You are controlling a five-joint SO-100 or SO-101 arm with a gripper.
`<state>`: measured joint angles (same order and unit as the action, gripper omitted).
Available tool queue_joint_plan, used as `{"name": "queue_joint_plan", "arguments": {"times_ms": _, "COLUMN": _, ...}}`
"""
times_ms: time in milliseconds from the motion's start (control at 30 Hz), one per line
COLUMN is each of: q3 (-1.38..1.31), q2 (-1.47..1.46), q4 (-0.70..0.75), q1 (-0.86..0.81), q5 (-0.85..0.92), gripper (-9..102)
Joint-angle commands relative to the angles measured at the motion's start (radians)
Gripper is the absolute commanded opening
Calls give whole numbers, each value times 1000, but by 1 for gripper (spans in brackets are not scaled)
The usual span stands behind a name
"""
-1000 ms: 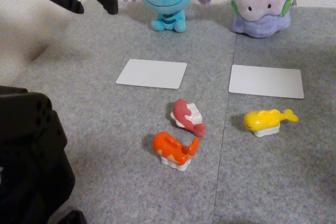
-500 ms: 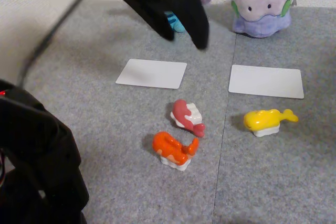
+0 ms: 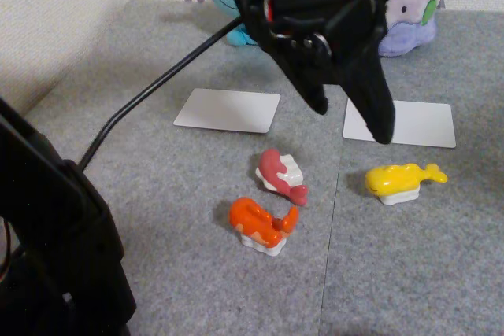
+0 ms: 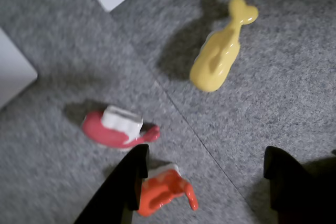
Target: Wooper wants to eat egg sudhi, and Goomy wants to eat shrimp sushi
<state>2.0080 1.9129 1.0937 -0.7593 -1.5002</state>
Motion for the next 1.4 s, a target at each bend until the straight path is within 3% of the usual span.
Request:
{"name": "queue_joint_plan", "arguments": {"times_ms": 0, "q3": -48, "q2": 3, "q4": -41, "q1": -14, "q5": -63, "gripper": 26}}
{"name": "queue_joint_plan", "arguments": {"times_ms": 467, "q3": -46, "q2": -23, "q4": -91, "q1": -25, "q5": -173, "gripper": 27}}
{"name": "queue_joint_plan", "arguments": {"times_ms": 667, "q3": -46, "q2": -169, "q4": -140, "q1": -26, "q5": -173, "gripper": 36}}
{"name": "queue_joint_plan", "arguments": {"times_ms": 967, "q3": -46, "q2": -279, "q4": -287, "q1": -26, "q5": -207, "gripper": 35}}
{"name": "queue_joint_plan", "arguments": {"times_ms": 1367, "q3": -46, "q2": -287, "q4": -322, "q1": -26, "q5": -199, "gripper": 30}}
